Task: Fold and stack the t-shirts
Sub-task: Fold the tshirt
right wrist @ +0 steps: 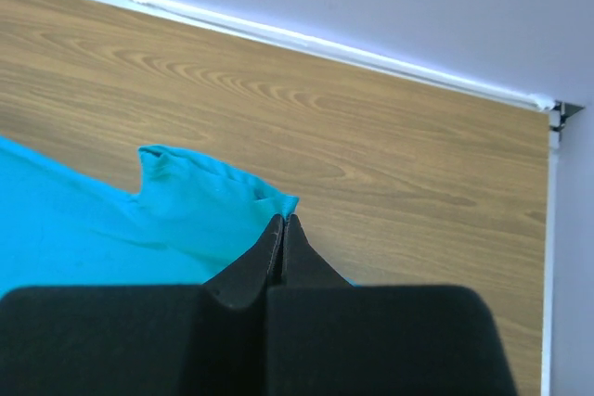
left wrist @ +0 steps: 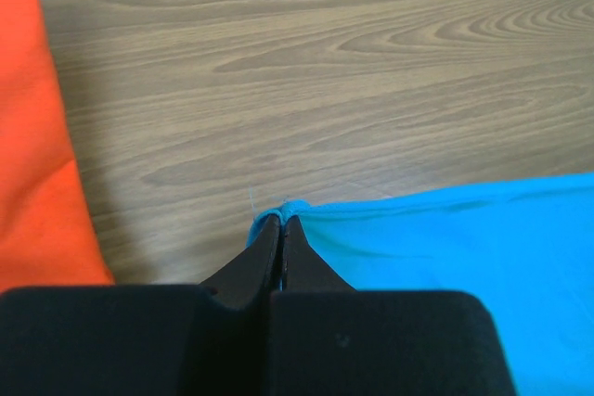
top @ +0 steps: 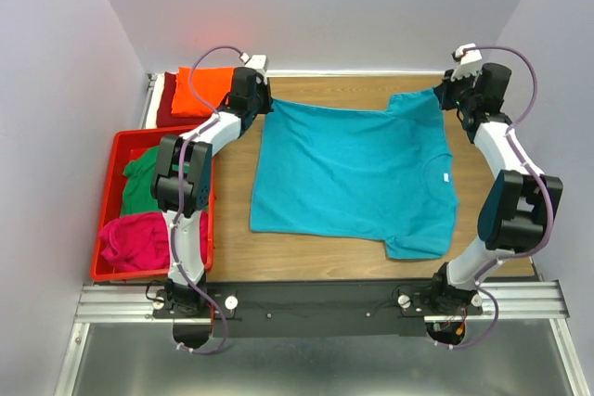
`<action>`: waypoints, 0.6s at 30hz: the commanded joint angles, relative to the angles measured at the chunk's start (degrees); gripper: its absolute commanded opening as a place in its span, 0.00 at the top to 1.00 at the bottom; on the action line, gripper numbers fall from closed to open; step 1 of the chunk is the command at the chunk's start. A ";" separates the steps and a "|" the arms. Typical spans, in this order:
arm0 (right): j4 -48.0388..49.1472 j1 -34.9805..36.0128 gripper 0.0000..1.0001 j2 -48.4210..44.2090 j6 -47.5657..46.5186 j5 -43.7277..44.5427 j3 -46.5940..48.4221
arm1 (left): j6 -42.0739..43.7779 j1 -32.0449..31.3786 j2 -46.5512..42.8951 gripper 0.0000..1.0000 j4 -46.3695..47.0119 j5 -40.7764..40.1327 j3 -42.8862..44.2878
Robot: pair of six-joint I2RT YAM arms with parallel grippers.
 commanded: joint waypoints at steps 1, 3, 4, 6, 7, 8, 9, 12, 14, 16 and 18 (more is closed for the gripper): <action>1.70 0.03 0.99 -5.75 0.43 1.31 -3.98 | 1.75 1.53 1.93 1.00 -2.08 1.05 1.34; 1.70 0.03 0.99 -7.85 0.60 1.31 -6.00 | 1.93 1.97 3.07 1.00 -2.87 1.31 2.49; 1.70 0.03 0.99 -8.47 0.69 1.05 -6.62 | 1.93 2.15 3.34 1.00 -3.14 1.49 3.36; 1.61 -0.06 1.00 -10.14 0.95 0.44 -8.37 | 2.28 2.32 4.13 1.00 -3.14 2.19 4.51; 1.61 0.02 0.99 -10.58 0.87 -0.44 -8.82 | 2.28 2.24 4.31 1.00 -3.14 2.36 4.77; 1.61 0.03 0.99 -11.02 0.95 -0.79 -9.43 | 2.46 2.24 4.66 1.00 -3.22 2.80 4.95; 1.52 -0.06 0.99 -11.46 1.13 -0.97 -9.87 | 2.46 2.24 4.75 1.00 -3.23 3.15 5.21; 1.61 0.03 0.99 -12.87 1.04 -1.24 -11.81 | 2.55 2.24 4.66 1.00 -3.31 3.25 5.22; 1.61 0.03 0.99 -13.22 0.69 -0.89 -12.95 | 2.90 2.24 4.31 1.00 -3.23 3.33 4.95; 1.61 0.03 1.00 -13.31 0.34 -0.36 -13.74 | 3.25 2.24 3.96 1.00 -2.96 3.60 4.34; 1.61 0.03 1.00 -13.05 0.25 -0.10 -14.36 | 3.51 2.32 3.43 1.00 -2.79 4.04 3.46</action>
